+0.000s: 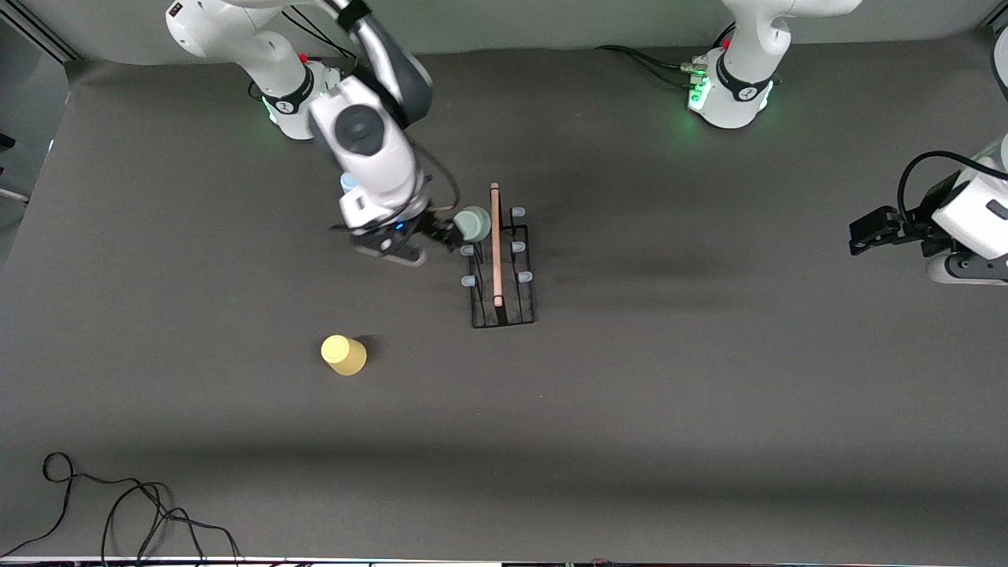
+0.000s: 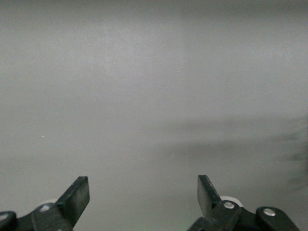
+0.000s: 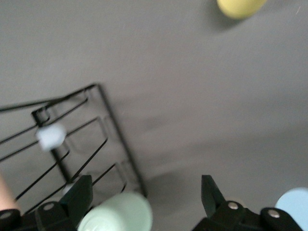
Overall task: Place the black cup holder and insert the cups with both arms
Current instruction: 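Open the right gripper off the green cup and move to the yellow cup, then grasp the yellow cup with the right gripper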
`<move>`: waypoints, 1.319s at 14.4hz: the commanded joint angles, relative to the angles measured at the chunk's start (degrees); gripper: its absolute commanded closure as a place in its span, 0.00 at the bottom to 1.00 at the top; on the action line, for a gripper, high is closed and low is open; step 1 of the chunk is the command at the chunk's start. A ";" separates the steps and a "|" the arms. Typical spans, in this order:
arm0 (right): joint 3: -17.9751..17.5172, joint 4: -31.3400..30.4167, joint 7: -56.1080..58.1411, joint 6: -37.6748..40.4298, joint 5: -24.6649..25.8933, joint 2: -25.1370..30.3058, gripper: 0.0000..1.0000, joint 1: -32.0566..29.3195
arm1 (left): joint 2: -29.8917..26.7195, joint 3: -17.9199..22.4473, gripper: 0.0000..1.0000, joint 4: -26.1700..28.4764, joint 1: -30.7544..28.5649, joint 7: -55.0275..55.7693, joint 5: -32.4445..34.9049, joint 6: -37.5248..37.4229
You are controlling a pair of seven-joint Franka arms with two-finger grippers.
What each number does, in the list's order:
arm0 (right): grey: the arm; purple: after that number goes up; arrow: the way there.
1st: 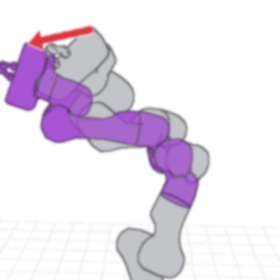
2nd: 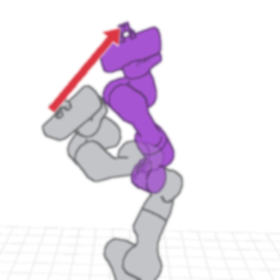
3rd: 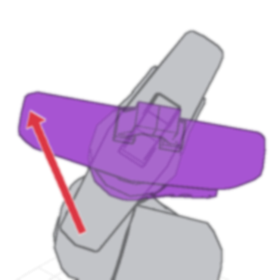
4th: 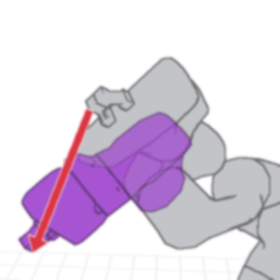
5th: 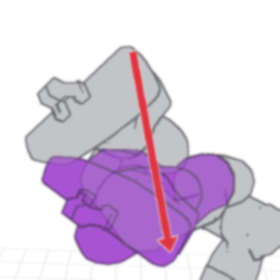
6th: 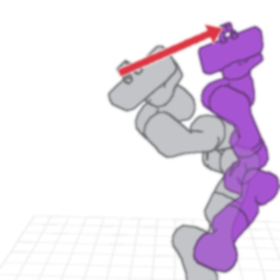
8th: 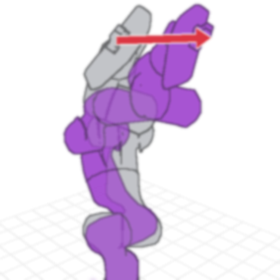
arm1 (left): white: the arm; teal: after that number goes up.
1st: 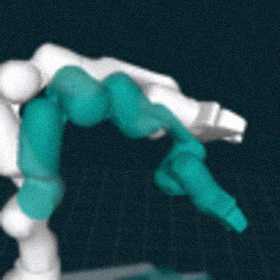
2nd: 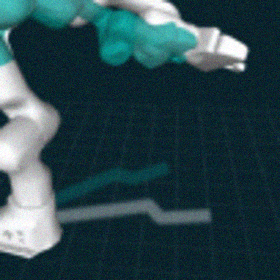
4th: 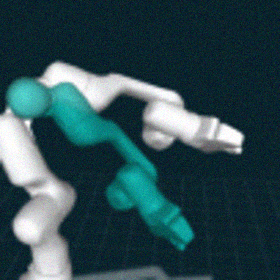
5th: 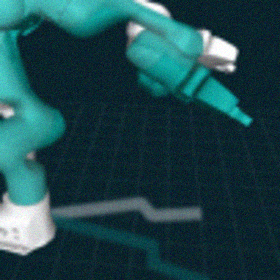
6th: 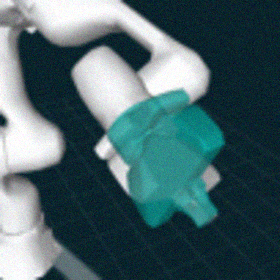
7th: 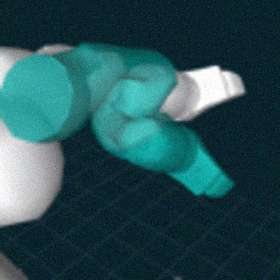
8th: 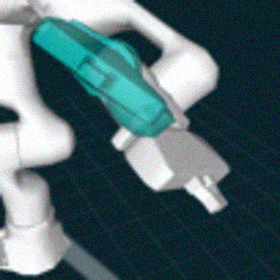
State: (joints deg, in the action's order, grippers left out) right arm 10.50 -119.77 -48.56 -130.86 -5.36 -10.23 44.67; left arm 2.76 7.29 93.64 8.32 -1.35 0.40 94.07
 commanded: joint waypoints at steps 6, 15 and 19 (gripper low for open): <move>11.74 1.37 24.10 -8.61 -0.79 -8.83 0.00 -3.69 | -1.26 0.53 0.00 -0.03 -0.32 -1.02 0.92 -0.91; 11.12 15.00 32.90 -10.12 -13.77 -23.95 0.00 -9.95 | -2.05 0.44 0.00 0.14 -0.32 -0.94 0.83 -1.34; 11.12 15.09 33.35 -10.38 -14.06 -24.75 0.00 -9.95 | -1.97 0.53 0.00 0.32 -0.23 -0.94 0.92 -1.52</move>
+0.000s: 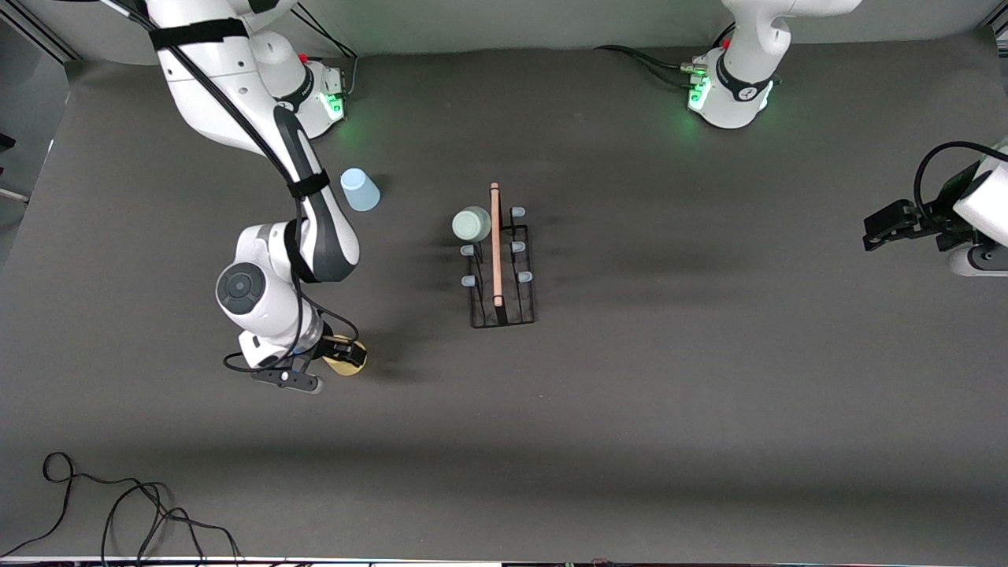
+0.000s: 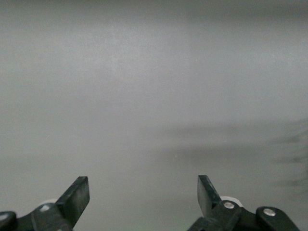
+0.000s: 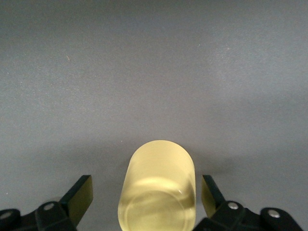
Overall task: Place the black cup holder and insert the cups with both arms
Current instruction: 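Grasp the yellow cup with the right gripper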
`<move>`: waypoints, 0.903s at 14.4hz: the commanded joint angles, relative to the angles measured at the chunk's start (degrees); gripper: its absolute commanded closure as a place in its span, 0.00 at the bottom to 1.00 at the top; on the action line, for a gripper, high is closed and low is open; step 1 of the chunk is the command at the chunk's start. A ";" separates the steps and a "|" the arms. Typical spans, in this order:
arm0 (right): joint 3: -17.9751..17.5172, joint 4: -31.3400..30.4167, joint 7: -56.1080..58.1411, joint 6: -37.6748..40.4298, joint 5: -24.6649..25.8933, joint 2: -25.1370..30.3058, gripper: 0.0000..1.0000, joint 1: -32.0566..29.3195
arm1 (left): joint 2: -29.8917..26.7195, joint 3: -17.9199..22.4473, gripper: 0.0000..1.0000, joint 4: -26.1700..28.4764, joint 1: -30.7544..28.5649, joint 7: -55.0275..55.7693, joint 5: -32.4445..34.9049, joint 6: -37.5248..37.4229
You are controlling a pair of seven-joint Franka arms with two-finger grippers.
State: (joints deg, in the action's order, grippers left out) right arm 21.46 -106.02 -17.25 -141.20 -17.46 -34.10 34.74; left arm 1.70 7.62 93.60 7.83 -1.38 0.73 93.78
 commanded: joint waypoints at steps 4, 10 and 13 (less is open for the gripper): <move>0.07 0.99 2.04 0.66 -1.96 -2.72 0.00 0.23 | -0.91 0.20 0.00 0.27 0.09 -1.17 0.59 -1.23; 0.42 0.81 2.31 6.89 -1.08 0.69 1.00 1.64 | -1.09 0.38 0.00 0.27 -0.88 -3.54 0.50 -0.96; 0.60 2.39 1.61 12.50 -0.38 5.79 1.00 1.73 | -1.09 0.38 0.00 1.14 -0.97 -4.68 0.50 0.52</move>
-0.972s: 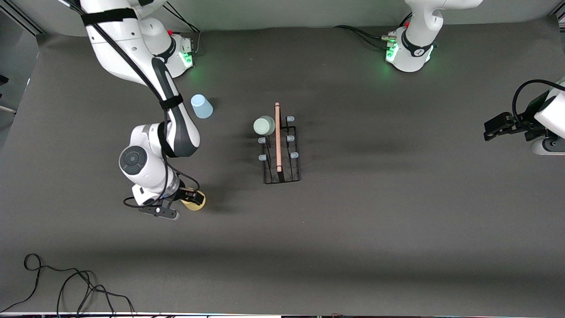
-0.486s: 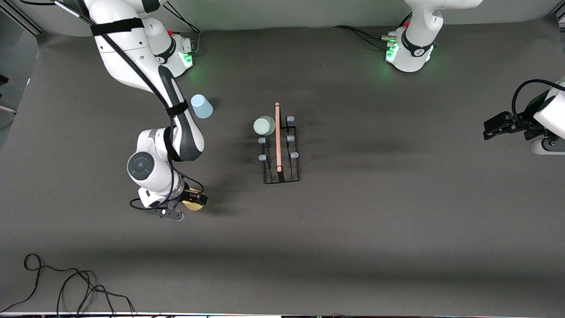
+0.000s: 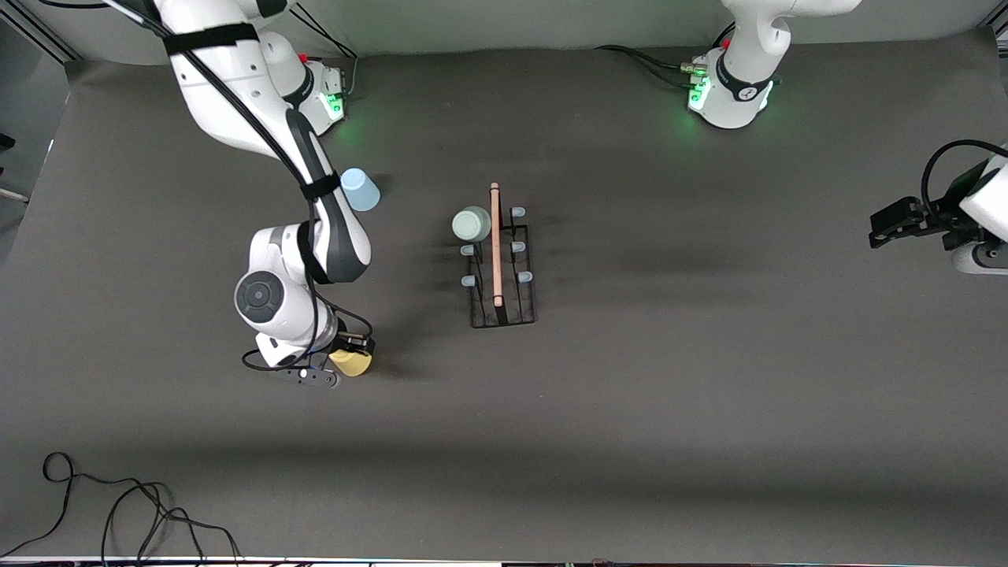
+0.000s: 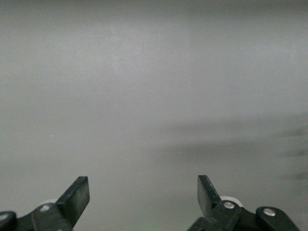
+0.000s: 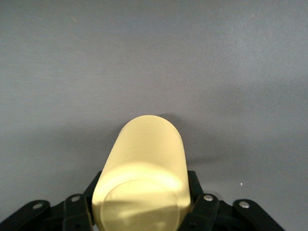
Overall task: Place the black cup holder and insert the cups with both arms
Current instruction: 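Carry the yellow cup with the right gripper onto a rack peg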
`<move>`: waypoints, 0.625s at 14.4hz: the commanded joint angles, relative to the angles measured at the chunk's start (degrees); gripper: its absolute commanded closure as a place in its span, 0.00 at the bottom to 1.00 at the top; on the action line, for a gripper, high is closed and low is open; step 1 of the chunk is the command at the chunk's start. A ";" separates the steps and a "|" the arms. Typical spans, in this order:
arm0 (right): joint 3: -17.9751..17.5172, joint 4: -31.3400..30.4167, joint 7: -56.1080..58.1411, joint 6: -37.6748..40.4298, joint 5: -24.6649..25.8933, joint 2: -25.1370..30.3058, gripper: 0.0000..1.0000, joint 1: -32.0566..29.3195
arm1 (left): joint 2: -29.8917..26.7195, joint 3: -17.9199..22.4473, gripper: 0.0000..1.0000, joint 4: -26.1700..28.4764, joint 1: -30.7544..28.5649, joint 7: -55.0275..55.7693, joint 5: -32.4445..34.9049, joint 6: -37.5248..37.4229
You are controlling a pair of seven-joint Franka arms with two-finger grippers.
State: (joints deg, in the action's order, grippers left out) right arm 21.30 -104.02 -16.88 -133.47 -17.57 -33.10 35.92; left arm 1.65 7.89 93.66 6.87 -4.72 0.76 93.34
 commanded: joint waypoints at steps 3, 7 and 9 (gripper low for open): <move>0.76 0.92 -4.88 8.40 -0.27 9.53 1.00 3.43 | -0.94 0.02 0.00 0.82 0.16 -0.29 0.47 2.11; 0.68 1.54 -22.55 8.49 -0.27 13.06 1.00 12.13 | -0.86 -0.24 0.00 -0.93 0.52 0.15 -0.23 -0.52; 0.76 1.54 -30.46 8.49 -0.27 13.15 1.00 16.88 | -0.59 -0.24 0.00 -1.73 0.69 4.25 -0.15 -1.05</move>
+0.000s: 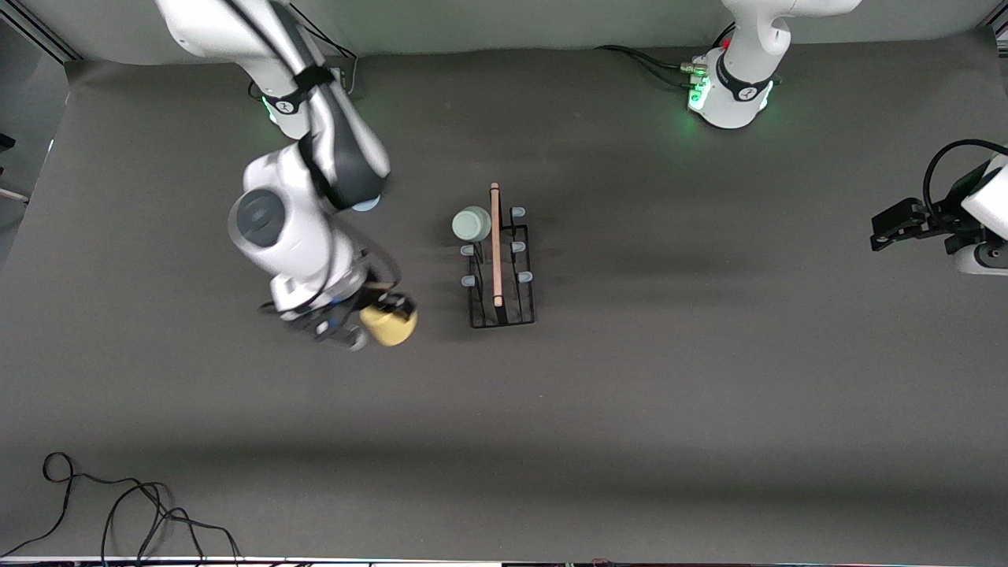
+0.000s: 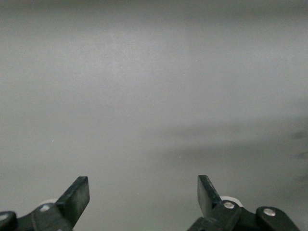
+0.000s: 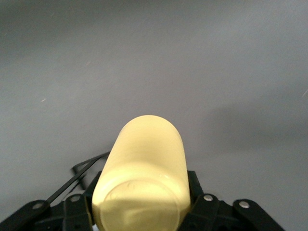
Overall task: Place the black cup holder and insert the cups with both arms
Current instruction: 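Carry the yellow cup with the right gripper onto a rack peg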
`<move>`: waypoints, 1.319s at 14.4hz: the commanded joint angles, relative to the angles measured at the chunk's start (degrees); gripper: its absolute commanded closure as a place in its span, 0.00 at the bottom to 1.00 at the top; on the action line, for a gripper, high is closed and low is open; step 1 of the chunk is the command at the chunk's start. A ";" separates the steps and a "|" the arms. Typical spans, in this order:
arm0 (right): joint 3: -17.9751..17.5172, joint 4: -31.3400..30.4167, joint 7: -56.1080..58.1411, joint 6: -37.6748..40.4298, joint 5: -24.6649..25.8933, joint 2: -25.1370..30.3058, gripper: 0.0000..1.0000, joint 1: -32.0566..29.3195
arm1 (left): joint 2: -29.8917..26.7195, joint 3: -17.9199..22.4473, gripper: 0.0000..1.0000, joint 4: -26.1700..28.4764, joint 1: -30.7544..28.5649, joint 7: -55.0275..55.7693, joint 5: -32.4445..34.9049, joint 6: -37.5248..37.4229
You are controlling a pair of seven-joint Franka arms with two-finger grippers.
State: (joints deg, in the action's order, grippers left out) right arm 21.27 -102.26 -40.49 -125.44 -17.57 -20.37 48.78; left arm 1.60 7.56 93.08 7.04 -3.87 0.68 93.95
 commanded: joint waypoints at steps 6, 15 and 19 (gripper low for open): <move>0.88 -0.48 -14.00 -0.16 -0.18 -1.24 1.00 9.22 | -0.37 -0.35 0.00 -1.50 1.13 3.61 -0.15 -1.84; 0.61 0.04 -15.06 -4.38 -0.27 -5.81 0.03 9.93 | 0.07 -0.44 0.00 -2.29 0.96 3.43 -0.24 -2.01; 0.79 0.65 -13.83 -3.68 -0.27 -5.29 0.00 9.32 | 0.07 -0.44 0.00 -2.29 0.96 3.34 -0.06 -2.45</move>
State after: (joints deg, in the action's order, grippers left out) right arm 21.36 -102.59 -54.16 -129.38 -17.57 -25.99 57.84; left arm 1.60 6.99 91.56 7.72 -0.60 0.37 92.72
